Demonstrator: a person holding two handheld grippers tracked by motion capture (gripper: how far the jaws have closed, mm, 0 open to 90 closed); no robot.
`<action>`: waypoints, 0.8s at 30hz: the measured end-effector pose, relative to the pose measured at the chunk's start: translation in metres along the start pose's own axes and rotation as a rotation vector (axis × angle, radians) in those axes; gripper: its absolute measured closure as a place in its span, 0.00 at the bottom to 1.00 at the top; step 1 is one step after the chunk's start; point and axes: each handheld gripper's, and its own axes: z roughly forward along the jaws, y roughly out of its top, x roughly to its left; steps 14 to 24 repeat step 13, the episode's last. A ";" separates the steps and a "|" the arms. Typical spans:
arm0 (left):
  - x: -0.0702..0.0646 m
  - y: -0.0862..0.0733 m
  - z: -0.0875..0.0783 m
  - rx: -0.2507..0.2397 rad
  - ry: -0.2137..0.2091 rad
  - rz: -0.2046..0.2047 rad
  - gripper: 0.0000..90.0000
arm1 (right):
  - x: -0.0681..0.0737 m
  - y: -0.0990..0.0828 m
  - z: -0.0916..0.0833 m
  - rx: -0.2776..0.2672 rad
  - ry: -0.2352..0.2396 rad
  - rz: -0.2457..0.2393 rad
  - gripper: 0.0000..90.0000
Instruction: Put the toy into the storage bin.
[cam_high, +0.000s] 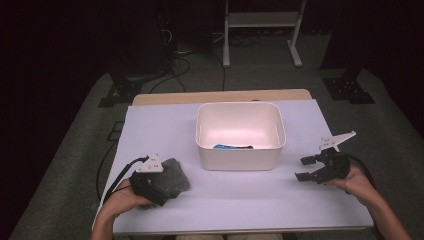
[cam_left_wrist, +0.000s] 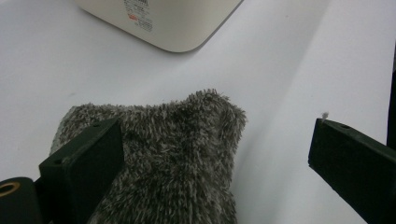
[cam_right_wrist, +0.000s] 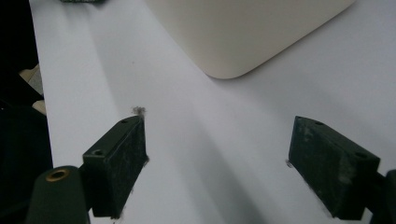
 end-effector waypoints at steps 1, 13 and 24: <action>0.000 0.000 0.000 0.000 0.000 0.002 0.03 | 0.000 -0.003 0.000 -0.006 0.002 0.005 0.20; 0.000 0.001 0.001 -0.009 0.001 0.006 0.03 | 0.004 -0.020 0.003 -0.044 -0.002 0.024 0.19; 0.000 0.001 0.001 -0.009 0.001 0.006 0.03 | 0.004 -0.020 0.003 -0.044 -0.002 0.024 0.19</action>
